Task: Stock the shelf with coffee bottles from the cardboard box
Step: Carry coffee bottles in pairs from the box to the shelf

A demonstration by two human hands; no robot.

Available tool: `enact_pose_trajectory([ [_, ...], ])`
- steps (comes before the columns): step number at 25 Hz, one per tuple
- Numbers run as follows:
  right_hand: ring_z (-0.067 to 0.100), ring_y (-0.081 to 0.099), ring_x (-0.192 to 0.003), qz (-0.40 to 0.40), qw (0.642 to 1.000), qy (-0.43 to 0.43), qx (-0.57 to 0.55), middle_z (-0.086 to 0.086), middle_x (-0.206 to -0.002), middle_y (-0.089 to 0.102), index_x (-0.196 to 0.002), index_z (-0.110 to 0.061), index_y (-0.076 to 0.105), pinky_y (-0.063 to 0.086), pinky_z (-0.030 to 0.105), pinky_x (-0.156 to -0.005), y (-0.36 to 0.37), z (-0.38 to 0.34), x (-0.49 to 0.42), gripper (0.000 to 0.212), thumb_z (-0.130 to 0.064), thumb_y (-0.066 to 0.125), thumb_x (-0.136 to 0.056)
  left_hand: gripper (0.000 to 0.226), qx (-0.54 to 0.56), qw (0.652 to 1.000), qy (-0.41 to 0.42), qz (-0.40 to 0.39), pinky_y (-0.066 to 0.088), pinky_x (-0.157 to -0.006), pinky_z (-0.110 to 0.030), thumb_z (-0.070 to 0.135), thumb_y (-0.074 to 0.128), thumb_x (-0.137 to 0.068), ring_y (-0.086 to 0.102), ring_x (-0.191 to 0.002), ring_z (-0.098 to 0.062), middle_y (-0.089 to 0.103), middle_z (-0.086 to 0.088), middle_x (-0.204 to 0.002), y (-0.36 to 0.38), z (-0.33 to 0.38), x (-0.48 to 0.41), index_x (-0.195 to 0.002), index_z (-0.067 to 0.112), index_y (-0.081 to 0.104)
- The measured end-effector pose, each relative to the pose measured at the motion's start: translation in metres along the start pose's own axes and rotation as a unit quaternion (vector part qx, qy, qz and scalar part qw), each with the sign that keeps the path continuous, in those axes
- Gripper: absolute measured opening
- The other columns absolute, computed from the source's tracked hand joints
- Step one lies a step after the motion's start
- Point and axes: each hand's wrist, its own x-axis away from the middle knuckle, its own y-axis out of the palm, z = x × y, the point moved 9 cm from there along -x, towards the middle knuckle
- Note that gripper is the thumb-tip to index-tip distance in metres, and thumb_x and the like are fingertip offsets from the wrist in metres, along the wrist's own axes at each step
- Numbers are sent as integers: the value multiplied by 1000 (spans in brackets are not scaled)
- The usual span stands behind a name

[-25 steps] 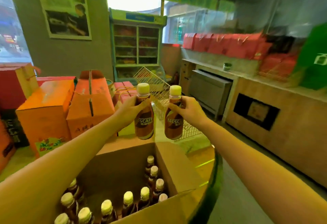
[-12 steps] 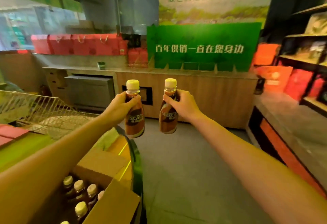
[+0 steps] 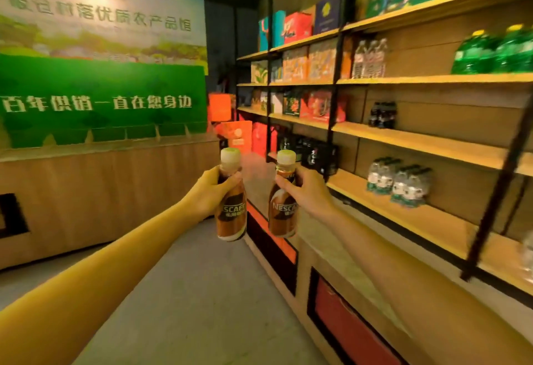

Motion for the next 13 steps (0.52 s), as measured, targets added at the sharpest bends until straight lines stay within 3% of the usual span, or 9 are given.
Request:
enact_pose_trajectory([
  [2, 20, 61, -105, 39, 998, 37, 28, 8, -112, 67, -114, -8, 63, 41, 29, -80, -83, 42, 9, 34, -30, 61, -89, 11, 28, 998, 20, -51, 48, -88, -38, 17, 48, -95, 59, -94, -22, 62, -5, -91, 83, 30, -17, -102, 12, 55],
  [5, 24, 61, -108, 80, 990, 80, 79, 9, -114, 67, -115, -9, 62, 48, 35, -87, -213, 98, 31, 37, -34, 60, -88, 10, 56, 991, 55, -110, 48, -79, -25, 17, 47, -96, 58, -88, -16, 61, 0, -88, 209, 83, -31, -101, 12, 55],
  [8, 23, 60, -110, 126, 979, 112, 116, 8, -116, 66, -117, -10, 61, 49, 38, -92, -334, 137, 64, 38, -35, 60, -89, 17, 72, 980, 71, -173, 45, -89, -32, 22, 47, -96, 59, -96, -18, 62, -2, -97, 326, 129, -33, -109, 13, 54],
  [10, 22, 61, -107, 167, 968, 130, 135, 8, -113, 67, -112, -10, 62, 48, 33, -86, -412, 158, 95, 33, -34, 60, -89, 24, 78, 971, 87, -209, 45, -90, -33, 29, 47, -95, 58, -101, -19, 62, -2, -104, 407, 161, -32, -114, 15, 51],
  [13, 18, 61, -102, 212, 951, 163, 157, 6, -108, 67, -106, -11, 63, 45, 28, -80, -499, 182, 138, 26, -31, 59, -90, 13, 103, 952, 103, -268, 40, -79, -23, 27, 43, -96, 51, -82, -6, 53, 10, -87, 509, 206, -20, -106, 19, 44],
])
